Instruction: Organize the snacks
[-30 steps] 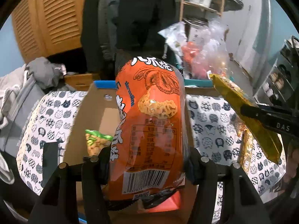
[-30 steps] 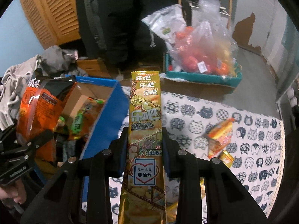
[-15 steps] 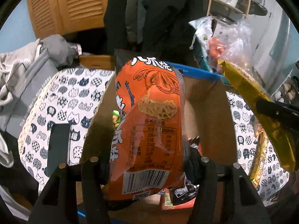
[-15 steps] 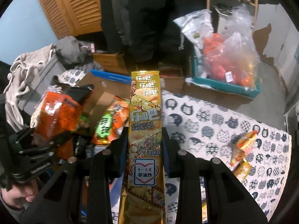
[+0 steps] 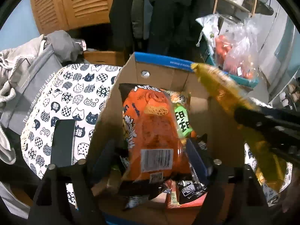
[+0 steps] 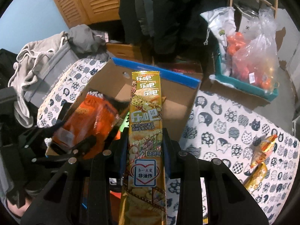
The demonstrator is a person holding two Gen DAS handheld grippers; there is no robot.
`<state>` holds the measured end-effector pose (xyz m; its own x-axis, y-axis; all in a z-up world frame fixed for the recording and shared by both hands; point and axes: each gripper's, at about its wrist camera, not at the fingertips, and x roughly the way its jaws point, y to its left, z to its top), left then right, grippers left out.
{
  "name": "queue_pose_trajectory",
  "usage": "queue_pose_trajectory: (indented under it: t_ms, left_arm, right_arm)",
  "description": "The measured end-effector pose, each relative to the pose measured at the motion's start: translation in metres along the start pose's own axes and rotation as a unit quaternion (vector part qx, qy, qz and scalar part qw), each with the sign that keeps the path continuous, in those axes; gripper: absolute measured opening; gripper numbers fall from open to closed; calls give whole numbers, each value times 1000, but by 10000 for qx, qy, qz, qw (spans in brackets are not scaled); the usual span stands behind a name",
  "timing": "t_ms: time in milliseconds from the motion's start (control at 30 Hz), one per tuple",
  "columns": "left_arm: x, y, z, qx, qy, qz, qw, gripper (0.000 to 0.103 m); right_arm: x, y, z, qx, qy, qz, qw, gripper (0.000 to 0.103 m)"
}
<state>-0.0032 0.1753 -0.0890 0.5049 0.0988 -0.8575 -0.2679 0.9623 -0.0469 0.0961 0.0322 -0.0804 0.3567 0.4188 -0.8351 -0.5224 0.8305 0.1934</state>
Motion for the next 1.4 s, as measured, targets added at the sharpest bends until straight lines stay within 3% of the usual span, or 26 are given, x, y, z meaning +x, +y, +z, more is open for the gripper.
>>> queue_pose_trajectory:
  t_ms: [467,600,667,833,1400]
  left_arm:
    - [-18,6,2,-31,-182,9,9998,81]
    - [-20,2,2,14,-208,-6,9998,81]
    - [-21,-1,3,40,-218,-29,9998,81]
    - [-23,-13,3,151,-226,-99,9996,81]
    - [-25,-75,3,736,-209,-227,9968,81]
  right_arm:
    - [11,7,7,204,82,402,9990,35]
    - [1,7,8,218,-27,446,9988,49]
    - [-3,6,8,186,-91,353,9992,61]
    - [-14,-4,4,145,-216,32,9997,75]
    - [-42,-90,-34,705,-250,-766,9943,81]
